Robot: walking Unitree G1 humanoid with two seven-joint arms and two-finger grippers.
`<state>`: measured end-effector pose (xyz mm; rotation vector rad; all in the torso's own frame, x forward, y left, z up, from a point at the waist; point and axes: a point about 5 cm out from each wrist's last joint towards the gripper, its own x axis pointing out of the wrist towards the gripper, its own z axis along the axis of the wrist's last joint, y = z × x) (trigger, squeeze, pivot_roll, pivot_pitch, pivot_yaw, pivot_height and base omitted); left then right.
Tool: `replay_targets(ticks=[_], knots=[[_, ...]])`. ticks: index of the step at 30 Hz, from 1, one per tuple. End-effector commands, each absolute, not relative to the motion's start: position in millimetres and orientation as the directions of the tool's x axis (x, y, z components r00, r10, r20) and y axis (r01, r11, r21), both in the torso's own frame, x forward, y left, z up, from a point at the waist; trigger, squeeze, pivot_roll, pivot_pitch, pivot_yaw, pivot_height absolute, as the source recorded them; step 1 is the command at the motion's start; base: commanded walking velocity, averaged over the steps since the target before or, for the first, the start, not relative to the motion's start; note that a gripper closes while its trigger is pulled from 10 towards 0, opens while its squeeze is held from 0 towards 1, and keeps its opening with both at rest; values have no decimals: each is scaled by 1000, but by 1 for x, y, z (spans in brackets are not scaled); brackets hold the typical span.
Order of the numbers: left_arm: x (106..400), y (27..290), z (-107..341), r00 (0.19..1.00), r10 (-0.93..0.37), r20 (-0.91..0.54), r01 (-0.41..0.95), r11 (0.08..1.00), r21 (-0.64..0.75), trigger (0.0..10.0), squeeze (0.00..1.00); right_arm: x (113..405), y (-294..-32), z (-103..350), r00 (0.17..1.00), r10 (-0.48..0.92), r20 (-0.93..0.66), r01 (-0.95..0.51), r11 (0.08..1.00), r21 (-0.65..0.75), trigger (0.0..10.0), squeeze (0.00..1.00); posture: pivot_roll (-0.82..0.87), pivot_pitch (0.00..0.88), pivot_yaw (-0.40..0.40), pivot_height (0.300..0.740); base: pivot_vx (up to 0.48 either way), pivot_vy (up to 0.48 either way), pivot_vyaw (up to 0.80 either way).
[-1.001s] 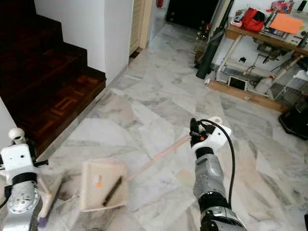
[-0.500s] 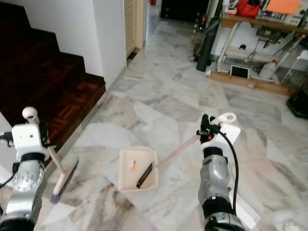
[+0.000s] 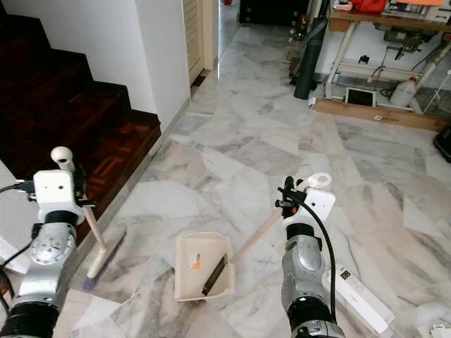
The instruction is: Sweep floor
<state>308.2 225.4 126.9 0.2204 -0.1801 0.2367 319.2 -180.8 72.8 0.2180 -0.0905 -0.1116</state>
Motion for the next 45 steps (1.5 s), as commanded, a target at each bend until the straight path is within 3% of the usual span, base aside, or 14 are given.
replay_targets(ticks=[1, 28, 45], knots=[[311, 223, 138, 946, 188, 263, -245, 949, 201, 10000, 0, 326, -183, 89, 979, -137, 153, 102, 970, 219, 10000, 0, 168, 0, -16, 740, 0, 0, 0], [294, 218, 126, 956, 160, 244, -216, 951, 220, 10000, 0, 315, -182, 83, 981, -127, 144, 100, 978, 182, 10000, 0, 167, 0, -49, 740, -18, 0, 0], [289, 217, 123, 962, 142, 232, -196, 954, 228, 10000, 0, 312, -178, 81, 983, -120, 138, 94, 979, 181, 10000, 0, 156, 0, -40, 740, -253, 0, 0]])
